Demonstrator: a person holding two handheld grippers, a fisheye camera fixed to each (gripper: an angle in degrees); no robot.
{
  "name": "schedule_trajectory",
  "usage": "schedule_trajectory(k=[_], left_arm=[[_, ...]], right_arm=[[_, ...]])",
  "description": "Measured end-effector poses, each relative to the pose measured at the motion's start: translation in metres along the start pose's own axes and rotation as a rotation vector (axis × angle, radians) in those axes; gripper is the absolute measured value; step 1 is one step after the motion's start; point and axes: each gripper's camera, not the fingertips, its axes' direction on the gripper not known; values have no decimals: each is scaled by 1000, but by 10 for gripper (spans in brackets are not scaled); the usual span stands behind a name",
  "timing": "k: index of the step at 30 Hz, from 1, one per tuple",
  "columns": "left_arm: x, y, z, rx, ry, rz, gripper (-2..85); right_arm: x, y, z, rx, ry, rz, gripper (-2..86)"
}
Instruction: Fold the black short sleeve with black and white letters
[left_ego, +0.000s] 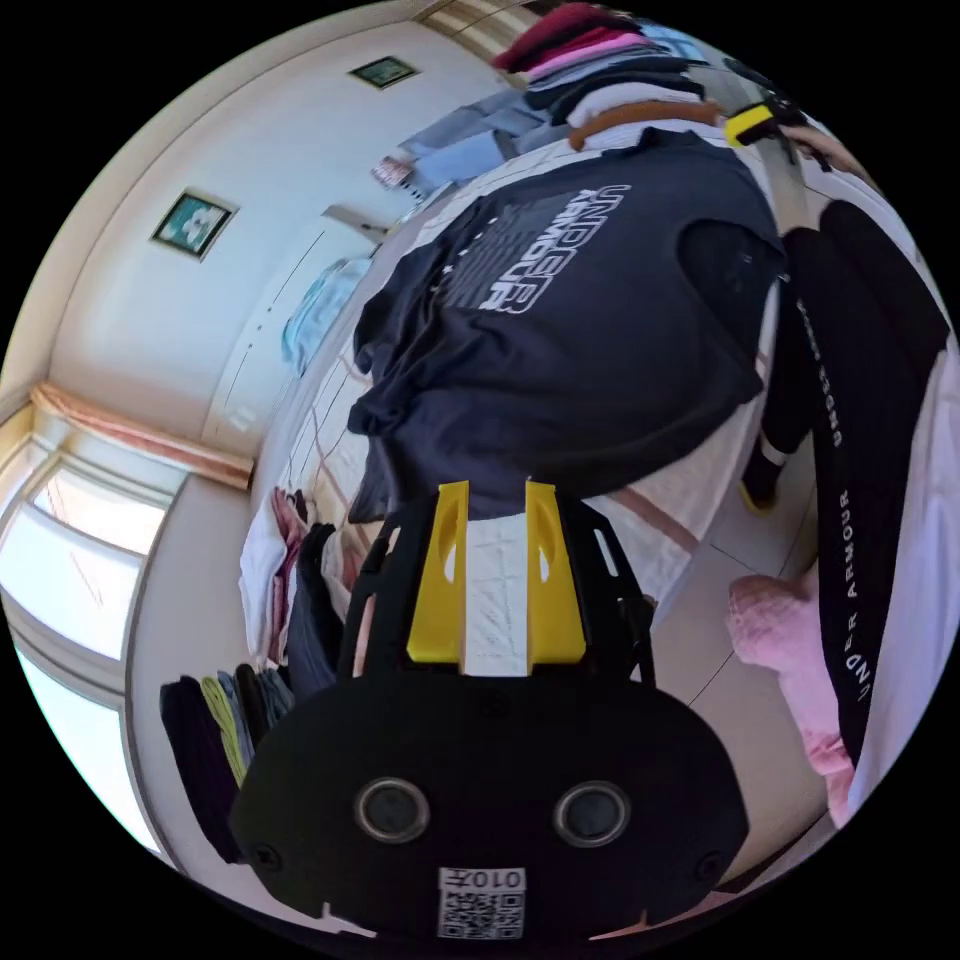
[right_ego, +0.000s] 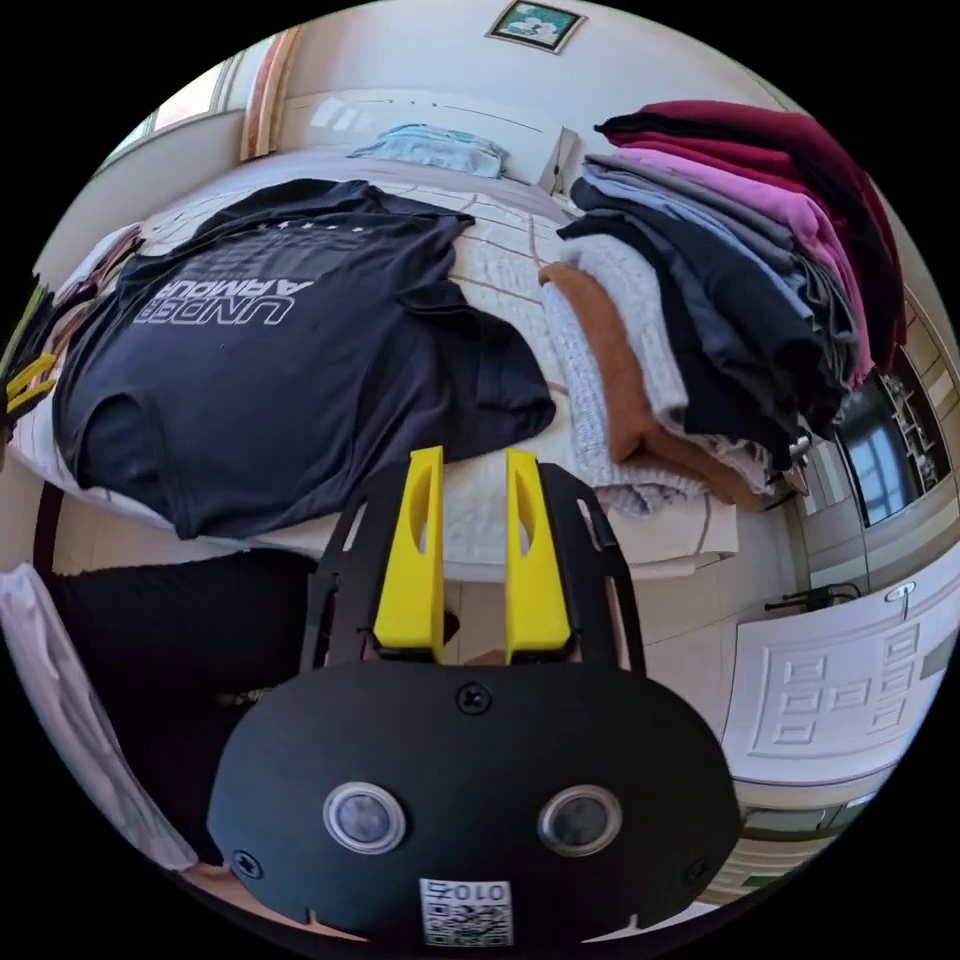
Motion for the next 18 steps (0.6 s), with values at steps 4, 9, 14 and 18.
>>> schedule_trajectory(k=[4,9,14,18], left_arm=[[39,-4,-10,63,1,189,85],[53,-9,-20,108,25,315,92],[37,-6,-13,35,-35,175,89],[-19,-1,0,-17,28,-128,87]], right_arm=[[-48,5,-7,15,-128,-80,76],[-108,-8,-21,102,-330,-218,79],[-145,-15,-10,56,-237,-312,84],[-132,-24,18,-110,-275,-254,80]])
